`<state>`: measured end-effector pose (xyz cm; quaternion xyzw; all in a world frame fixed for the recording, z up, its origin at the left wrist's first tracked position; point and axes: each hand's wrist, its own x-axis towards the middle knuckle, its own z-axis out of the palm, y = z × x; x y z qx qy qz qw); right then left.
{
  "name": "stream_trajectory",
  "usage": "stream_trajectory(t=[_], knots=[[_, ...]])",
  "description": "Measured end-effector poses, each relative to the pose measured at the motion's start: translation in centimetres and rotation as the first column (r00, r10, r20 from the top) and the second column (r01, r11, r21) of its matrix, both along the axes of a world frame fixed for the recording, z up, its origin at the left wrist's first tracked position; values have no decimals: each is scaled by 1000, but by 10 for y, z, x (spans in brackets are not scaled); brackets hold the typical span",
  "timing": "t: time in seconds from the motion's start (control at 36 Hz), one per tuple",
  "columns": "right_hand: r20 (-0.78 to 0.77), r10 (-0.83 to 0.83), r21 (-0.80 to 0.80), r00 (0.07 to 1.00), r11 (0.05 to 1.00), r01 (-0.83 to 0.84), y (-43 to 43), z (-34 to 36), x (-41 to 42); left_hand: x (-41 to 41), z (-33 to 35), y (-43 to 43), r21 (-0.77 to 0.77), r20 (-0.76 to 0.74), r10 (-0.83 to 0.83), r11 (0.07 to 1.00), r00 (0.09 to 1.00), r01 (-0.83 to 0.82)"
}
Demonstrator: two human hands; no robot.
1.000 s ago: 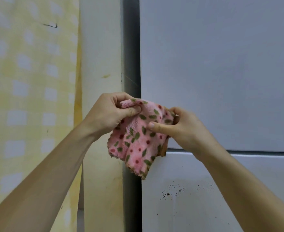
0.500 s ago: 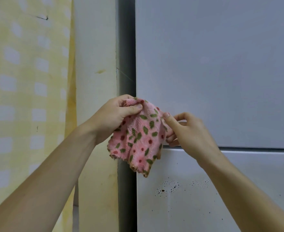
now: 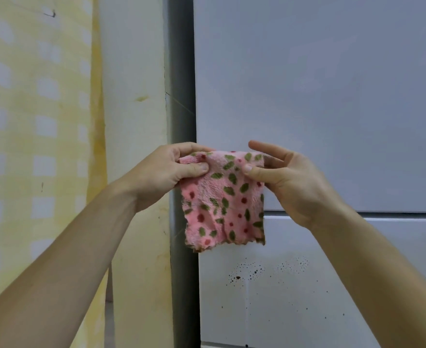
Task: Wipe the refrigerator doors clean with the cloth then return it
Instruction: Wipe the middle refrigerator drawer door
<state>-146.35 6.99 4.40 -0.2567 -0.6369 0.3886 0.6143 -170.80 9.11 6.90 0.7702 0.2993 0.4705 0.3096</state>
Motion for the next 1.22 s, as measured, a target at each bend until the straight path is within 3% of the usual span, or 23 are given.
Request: stream_trajectory(t=[0.11,0.22,0.36,0.44,0.53,0.61,0.67,0.78,0.86,0.92,0.97,1.0,1.03,1.08,1.14,1.22], knots=[[144,-405,237,903,900,367,0,1,0,-1,0,2,-21,-62,-66,998,996,65],[171,-538,368,825,812,453,0,5,3,-4,-2,2,-23,-186,-81,997,979,79],[326,-501,256,801,863,436,-4,10,11,-5,1,1,-38,-183,-83,996,980,77],[372,-524,229,766,852,471,-2,6,8,3,3,1,45,-189,14,999,982,-5],[262,-555,202,790,832,517,-3,6,4,10,4,0,86,-170,57,995,984,-43],[91,-351,19,932,936,351,-7,10,7,18,2,-1,141,-219,100,987,971,-70],[-22,-278,-26,960,960,277,-12,13,10,22,2,1,224,-164,175,965,971,-136],[-375,-299,78,877,933,351,-25,21,15,25,8,10,351,130,356,856,925,-379],[-544,-338,238,768,815,528,-32,25,6,14,14,21,383,337,471,723,815,-576],[-472,-284,388,835,783,486,-33,22,-15,4,17,28,375,429,514,647,743,-664],[-252,-240,455,937,825,334,-23,14,-40,-5,17,34,373,491,537,582,685,-723],[-104,-322,494,941,805,330,-14,9,-48,-8,15,38,391,503,555,537,662,-747],[27,-430,534,902,769,351,-4,3,-53,-10,14,41,420,504,577,487,643,-766],[133,-564,566,815,718,405,13,-6,-56,-15,9,50,488,493,612,395,619,-779],[109,-676,635,728,611,472,27,-10,-57,-18,6,60,558,476,638,313,605,-769],[61,-857,773,511,365,519,40,-14,-69,-18,2,74,639,460,673,201,579,-742]])
